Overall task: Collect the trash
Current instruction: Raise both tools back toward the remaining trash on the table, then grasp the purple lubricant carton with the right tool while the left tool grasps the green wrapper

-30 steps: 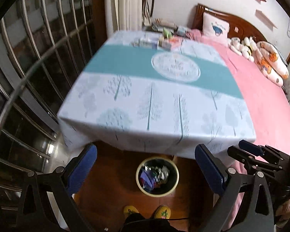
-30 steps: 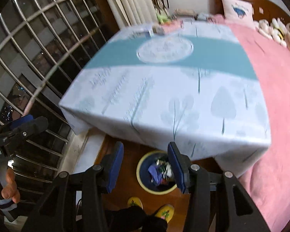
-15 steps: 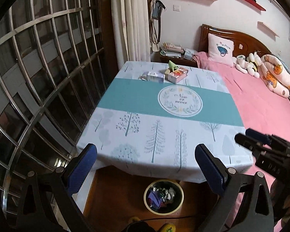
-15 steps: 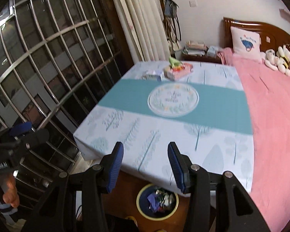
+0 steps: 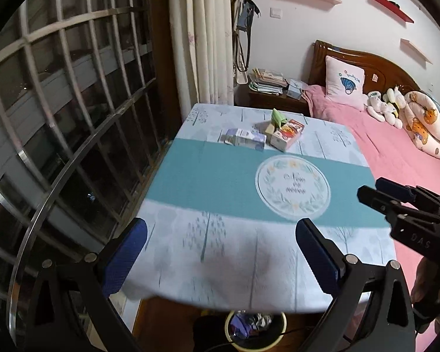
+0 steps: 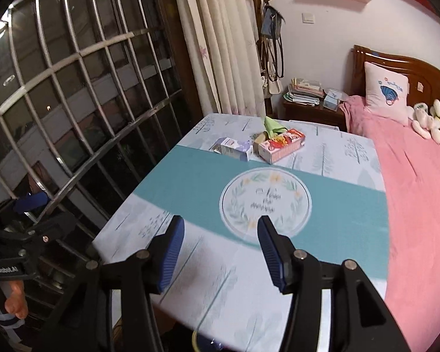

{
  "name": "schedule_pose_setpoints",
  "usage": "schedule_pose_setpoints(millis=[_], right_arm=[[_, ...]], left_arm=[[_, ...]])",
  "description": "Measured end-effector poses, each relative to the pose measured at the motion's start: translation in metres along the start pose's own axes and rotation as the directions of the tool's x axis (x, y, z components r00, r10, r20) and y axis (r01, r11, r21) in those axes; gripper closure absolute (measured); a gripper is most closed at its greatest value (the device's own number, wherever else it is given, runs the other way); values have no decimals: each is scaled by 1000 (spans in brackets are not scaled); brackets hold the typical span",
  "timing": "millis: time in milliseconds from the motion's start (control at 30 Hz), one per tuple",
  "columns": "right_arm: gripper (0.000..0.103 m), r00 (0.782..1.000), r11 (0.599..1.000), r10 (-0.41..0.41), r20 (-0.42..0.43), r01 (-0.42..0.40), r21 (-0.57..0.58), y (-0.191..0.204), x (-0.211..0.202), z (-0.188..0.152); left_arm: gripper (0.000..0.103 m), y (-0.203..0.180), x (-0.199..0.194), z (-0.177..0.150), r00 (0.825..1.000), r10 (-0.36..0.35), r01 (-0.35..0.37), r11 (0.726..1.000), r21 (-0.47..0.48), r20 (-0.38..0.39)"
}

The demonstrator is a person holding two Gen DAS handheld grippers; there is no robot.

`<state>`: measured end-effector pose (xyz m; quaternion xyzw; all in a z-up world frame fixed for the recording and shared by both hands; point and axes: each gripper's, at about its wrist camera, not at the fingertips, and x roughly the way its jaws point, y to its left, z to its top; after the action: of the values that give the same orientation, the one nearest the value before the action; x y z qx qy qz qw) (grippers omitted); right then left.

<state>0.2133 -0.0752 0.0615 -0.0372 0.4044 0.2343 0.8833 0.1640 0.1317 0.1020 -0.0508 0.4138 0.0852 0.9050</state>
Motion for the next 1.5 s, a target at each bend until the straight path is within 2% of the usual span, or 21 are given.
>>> schedule_pose_setpoints(millis=[367, 467, 600, 767, 933, 1200, 1233, 1300, 1433, 1500], right_arm=[[50, 991, 997, -59, -120, 53, -55, 3, 174, 114], [42, 984, 994, -77, -158, 64, -87, -3, 224, 133], [41, 973, 989, -83, -216, 53, -140, -9, 283, 147], [41, 947, 978, -100, -305, 37, -205, -16, 337, 146], [40, 932, 956, -136, -337, 34, -293, -14, 361, 142], [41, 896, 953, -128, -425, -8, -303, -14, 388, 140], [44, 894, 954, -130, -428, -5, -301, -13, 389, 139], [68, 898, 962, -106, -427, -17, -273, -13, 385, 138], [68, 900, 974, -108, -421, 11, -226, -14, 374, 134], [68, 910, 985, -70, -409, -2, -174, -16, 361, 133]], left_arm=[[3, 39, 174, 121, 994, -50, 58, 995, 82, -102], [3, 52, 223, 146, 989, -53, 65, 995, 81, -135], [3, 66, 272, 169, 984, -62, 74, 995, 65, -165], [3, 74, 321, 185, 979, -64, 78, 995, 64, -194], [3, 81, 346, 184, 973, -61, 76, 995, 58, -222], [3, 88, 360, 181, 968, -58, 71, 996, 48, -243], [3, 89, 362, 182, 968, -59, 72, 996, 45, -245], [3, 89, 360, 183, 968, -63, 75, 996, 43, -244], [3, 84, 358, 186, 968, -74, 89, 995, 50, -240], [3, 78, 356, 187, 967, -86, 103, 993, 58, -238]])
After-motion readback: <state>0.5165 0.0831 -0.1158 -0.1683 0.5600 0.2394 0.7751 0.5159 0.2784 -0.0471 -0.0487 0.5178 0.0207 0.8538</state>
